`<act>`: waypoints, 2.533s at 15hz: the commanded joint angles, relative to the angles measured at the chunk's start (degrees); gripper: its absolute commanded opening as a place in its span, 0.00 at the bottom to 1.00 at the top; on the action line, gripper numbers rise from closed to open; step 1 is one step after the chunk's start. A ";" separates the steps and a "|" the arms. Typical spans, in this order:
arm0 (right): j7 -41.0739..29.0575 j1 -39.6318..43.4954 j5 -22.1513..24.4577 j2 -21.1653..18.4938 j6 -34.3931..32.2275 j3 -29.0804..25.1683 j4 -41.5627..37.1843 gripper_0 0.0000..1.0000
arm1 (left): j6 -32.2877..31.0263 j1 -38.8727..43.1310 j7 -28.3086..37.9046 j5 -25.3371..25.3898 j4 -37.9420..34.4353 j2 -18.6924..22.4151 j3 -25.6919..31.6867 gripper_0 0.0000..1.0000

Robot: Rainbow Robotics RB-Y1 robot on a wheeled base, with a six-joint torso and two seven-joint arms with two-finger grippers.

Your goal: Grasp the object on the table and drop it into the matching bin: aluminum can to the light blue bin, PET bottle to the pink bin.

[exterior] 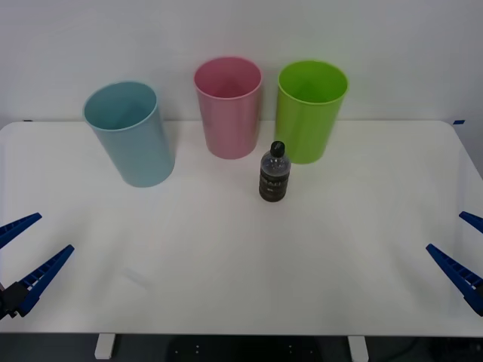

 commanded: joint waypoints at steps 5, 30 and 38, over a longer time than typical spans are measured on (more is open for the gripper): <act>0.26 0.39 -0.68 1.64 0.48 0.12 0.52 1.00 | 0.00 0.00 0.00 0.00 0.00 0.00 0.00 1.00; 14.41 -8.66 2.30 1.20 24.12 19.80 4.83 1.00 | 0.00 0.00 0.00 0.00 0.00 0.00 0.00 1.00; 16.17 -17.10 3.45 1.47 27.20 24.90 12.65 1.00 | 0.00 0.00 0.00 0.00 0.00 0.00 0.00 1.00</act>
